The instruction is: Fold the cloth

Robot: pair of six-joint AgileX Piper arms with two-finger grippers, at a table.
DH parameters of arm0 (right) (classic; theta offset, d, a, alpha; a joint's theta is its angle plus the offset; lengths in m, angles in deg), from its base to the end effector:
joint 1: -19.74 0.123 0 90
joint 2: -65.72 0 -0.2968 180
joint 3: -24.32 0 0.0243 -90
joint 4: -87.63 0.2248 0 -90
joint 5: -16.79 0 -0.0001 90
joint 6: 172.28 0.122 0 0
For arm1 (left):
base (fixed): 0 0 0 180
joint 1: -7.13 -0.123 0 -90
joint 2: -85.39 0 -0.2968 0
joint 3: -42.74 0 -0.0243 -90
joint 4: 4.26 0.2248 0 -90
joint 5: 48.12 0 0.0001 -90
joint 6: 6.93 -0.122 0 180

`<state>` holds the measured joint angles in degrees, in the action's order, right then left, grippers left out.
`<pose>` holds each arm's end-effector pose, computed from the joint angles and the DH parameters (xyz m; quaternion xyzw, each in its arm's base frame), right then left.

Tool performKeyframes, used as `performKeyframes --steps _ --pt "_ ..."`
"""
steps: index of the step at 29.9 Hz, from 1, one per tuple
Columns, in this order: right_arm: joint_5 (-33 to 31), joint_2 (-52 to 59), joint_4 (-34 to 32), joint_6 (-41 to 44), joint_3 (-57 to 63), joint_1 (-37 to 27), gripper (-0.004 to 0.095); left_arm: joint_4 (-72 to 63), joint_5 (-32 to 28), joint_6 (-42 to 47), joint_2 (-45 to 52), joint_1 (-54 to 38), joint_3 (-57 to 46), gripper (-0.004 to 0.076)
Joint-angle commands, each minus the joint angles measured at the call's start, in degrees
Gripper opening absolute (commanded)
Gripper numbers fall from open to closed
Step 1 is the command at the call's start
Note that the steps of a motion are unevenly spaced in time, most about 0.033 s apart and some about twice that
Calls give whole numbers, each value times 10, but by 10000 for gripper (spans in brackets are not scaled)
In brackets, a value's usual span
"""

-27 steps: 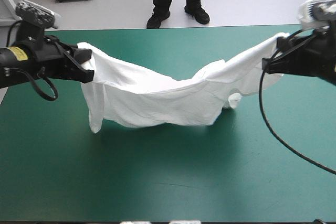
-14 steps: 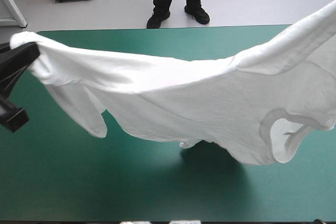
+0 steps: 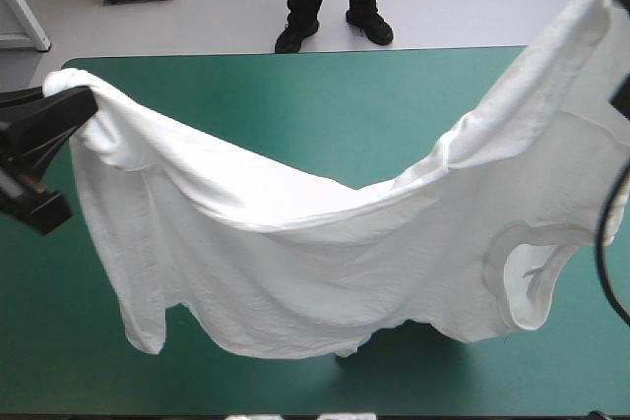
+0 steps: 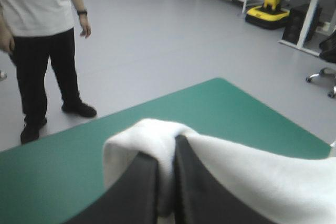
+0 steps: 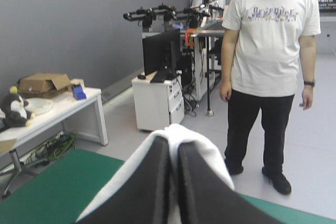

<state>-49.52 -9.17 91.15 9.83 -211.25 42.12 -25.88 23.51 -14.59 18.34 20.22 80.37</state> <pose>0.0857 0.0427 0.6390 -0.1316 0.6666 0.1830 0.7106 0.0742 -0.0611 0.5846 0.2030 0.7336 -0.2044 0.6155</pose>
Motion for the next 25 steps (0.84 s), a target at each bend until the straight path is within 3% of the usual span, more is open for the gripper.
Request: performKeyframes --steps 1,11,18,25 --pt "28 -56 -13 -8 21 0 -13 33 22 24 -35 5 -35 -10" --pt "56 -228 -99 4 78 -5 -13 78 -6 13 -205 4 -120 -10" --pt "108 -365 -11 -3 70 -76 -13 105 -100 4 -343 4 -120 -10" --pt "122 -476 -13 -7 48 -101 -13 122 -259 4 -449 -7 -118 -10"
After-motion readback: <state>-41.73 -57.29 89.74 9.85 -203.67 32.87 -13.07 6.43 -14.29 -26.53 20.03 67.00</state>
